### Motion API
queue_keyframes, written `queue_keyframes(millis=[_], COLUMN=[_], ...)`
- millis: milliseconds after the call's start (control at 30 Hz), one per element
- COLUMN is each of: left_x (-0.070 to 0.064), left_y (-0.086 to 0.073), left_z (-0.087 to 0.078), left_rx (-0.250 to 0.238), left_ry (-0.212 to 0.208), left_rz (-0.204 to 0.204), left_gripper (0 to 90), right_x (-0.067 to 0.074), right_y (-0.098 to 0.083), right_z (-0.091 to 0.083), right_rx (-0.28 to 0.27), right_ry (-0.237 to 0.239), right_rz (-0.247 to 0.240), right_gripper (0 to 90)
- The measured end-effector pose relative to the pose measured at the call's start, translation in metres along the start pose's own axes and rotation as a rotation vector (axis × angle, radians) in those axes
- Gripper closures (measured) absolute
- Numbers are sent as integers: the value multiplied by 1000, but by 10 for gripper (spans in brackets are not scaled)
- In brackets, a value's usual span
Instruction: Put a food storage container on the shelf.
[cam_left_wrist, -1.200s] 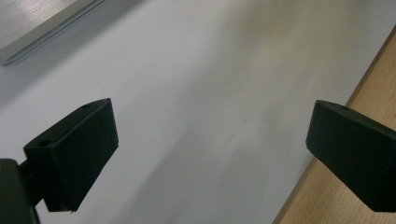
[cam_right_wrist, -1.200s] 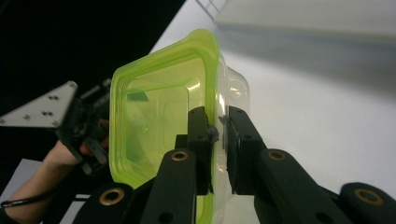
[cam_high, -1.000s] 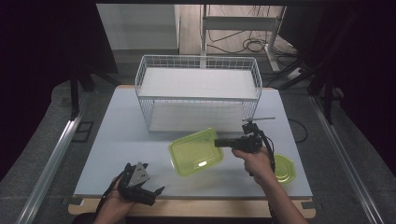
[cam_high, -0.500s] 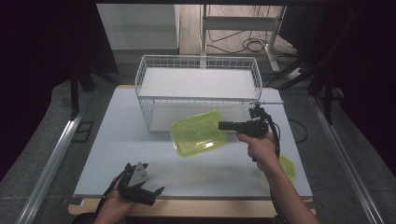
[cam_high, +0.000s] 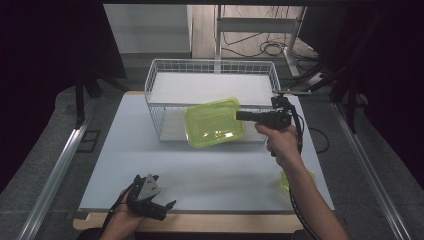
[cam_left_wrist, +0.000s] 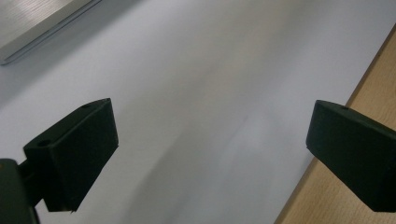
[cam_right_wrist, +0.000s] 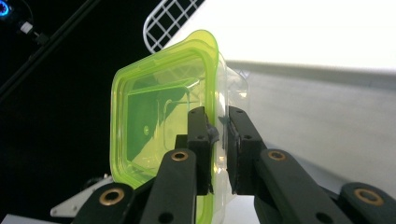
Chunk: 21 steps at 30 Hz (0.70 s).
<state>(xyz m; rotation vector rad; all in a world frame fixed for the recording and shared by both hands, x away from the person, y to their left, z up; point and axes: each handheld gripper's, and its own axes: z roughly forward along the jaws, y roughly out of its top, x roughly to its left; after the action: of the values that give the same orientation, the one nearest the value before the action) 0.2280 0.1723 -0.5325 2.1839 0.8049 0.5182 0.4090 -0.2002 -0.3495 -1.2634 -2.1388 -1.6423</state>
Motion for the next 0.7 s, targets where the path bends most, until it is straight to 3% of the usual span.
queue_keyframes(millis=[333, 567, 700], left_x=[0, -1, 0], left_y=[0, 2, 2], left_z=[0, -5, -6], left_rx=[-1, -52, -57], left_ry=[-1, 6, 6], left_rz=[2, 5, -4], left_gripper=[20, 20, 17], right_x=[2, 5, 4], right_y=[29, 47, 55], right_z=[3, 5, 6], right_rx=[-38, -67, -89], right_ry=[-17, -56, -81], right_rz=[12, 12, 20], right_gripper=[810, 810, 810])
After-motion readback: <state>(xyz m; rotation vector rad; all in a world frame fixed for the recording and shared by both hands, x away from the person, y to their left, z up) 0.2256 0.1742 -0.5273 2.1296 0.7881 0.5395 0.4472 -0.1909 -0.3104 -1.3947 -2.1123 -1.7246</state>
